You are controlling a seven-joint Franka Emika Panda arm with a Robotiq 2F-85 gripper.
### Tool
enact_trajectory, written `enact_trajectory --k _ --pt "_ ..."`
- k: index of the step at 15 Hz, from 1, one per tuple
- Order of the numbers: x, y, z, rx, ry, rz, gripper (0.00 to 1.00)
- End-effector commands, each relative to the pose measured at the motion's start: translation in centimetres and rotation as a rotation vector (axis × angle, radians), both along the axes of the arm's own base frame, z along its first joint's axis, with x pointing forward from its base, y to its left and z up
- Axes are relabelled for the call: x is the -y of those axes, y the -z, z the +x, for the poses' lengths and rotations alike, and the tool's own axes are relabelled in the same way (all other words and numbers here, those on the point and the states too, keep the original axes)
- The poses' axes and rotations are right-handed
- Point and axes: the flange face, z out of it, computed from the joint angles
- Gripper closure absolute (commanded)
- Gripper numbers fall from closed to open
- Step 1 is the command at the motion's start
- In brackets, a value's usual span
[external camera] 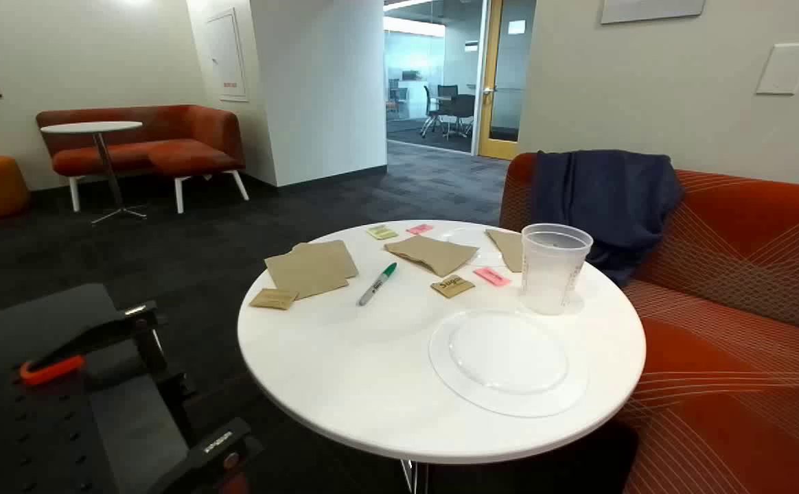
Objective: Get the marker from the table and place it in the transparent cup
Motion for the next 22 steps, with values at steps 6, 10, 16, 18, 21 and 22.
enact_trajectory --k 6,10,16,18,21,22 --pt "0.1 0.0 0.0 -0.003 -0.01 0.011 0.0" --pt "0.0 0.9 0.1 0.034 -0.021 0.024 0.0" --pt "-0.3 4.2 -0.2 0.111 -0.098 0.039 0.0" --pt "0.0 5.7 -0.1 0.12 -0.147 0.065 0.0" --pt "1.4 7.8 0.1 0.124 -0.215 0.098 0.0" --pt "2.0 8.5 0.2 0.13 -0.24 0.11 0.0"
